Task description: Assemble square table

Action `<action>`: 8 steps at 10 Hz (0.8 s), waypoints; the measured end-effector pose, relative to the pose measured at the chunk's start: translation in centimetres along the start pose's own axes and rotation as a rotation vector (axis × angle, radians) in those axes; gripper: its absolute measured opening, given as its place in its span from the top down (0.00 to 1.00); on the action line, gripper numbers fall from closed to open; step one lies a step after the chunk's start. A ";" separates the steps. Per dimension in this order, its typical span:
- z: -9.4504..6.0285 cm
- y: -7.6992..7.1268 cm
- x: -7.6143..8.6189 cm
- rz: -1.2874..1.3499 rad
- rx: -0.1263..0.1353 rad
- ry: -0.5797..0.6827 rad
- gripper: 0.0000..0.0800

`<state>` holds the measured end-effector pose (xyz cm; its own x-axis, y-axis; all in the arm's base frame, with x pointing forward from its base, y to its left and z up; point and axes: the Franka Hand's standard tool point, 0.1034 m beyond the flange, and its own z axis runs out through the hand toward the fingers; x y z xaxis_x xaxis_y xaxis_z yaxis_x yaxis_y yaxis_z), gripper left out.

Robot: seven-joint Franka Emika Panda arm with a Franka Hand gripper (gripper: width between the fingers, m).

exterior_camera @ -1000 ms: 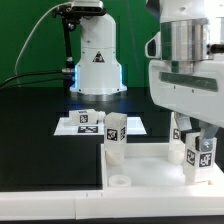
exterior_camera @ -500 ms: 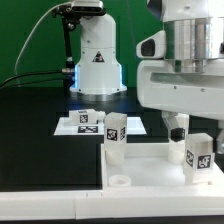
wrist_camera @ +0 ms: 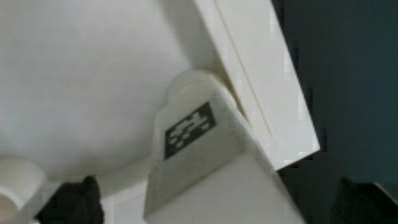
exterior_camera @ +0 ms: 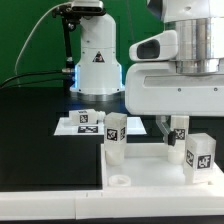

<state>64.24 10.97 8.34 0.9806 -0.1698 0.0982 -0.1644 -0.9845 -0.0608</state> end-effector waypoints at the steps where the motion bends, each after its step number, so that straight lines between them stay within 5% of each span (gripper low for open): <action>1: -0.1 -0.3 0.0 -0.085 -0.005 -0.011 0.19; 2: -0.1 -0.2 0.0 -0.055 -0.007 -0.008 0.22; 4: -0.1 -0.1 0.0 -0.051 -0.007 -0.008 0.56; 8: -0.1 -0.1 0.0 0.332 -0.010 -0.003 0.65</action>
Offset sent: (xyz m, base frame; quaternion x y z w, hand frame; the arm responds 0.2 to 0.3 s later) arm 0.0000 0.0000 0.0000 0.0000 0.0000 0.0000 1.0000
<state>64.28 11.01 8.45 0.8738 -0.4810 0.0718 -0.4757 -0.8760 -0.0791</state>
